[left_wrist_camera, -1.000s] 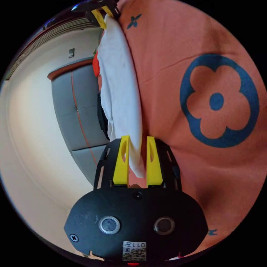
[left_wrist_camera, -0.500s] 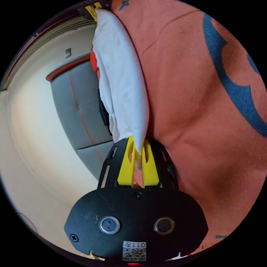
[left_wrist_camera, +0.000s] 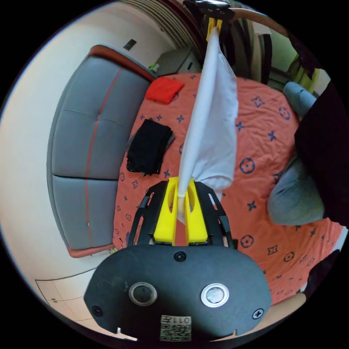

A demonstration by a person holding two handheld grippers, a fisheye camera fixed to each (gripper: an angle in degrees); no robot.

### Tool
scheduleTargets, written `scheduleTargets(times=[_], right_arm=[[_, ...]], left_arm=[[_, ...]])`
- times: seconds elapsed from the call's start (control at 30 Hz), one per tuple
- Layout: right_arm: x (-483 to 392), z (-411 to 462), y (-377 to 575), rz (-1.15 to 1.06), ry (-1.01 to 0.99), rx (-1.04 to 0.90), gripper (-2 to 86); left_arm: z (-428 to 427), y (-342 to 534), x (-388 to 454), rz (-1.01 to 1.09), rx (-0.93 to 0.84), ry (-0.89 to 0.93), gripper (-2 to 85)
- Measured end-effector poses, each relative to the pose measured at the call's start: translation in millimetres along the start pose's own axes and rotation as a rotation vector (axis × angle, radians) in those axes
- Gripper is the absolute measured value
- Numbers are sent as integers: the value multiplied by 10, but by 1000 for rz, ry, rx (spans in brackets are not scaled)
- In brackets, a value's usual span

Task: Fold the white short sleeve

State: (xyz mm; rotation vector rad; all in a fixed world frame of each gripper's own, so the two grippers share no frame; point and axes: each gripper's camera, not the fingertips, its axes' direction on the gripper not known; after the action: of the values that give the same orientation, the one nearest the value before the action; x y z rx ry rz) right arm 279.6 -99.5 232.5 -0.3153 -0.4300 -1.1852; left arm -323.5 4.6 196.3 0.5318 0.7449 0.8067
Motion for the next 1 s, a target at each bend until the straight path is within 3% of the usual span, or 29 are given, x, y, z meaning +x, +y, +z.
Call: scheduleTargets(times=[0.17, 0.4, 0.63, 0.83, 0.93, 1.0], right_arm=[[8, -289, 132, 40, -35, -25, 66], [-17, -66, 132, 163, 112, 17, 66], [-933, 1064, 116, 60, 397, -19, 66], [-2011, 2151, 192, -27, 222, -139, 69], [-2209, 2279, 298, 7, 332, -116, 76], [-2154, 2270, 371, 50, 305, -100, 94]], left_arm=[[-335, -108, -123, -22, -34, 41, 1], [-173, -312, -257, -198, -68, -113, 0], [396, -385, 510, 39, -81, -316, 3], [1074, -183, 1525, 255, -170, -56, 15], [1150, -33, 1931, 327, -178, -212, 35], [1146, 43, 2027, 324, -190, -308, 56]])
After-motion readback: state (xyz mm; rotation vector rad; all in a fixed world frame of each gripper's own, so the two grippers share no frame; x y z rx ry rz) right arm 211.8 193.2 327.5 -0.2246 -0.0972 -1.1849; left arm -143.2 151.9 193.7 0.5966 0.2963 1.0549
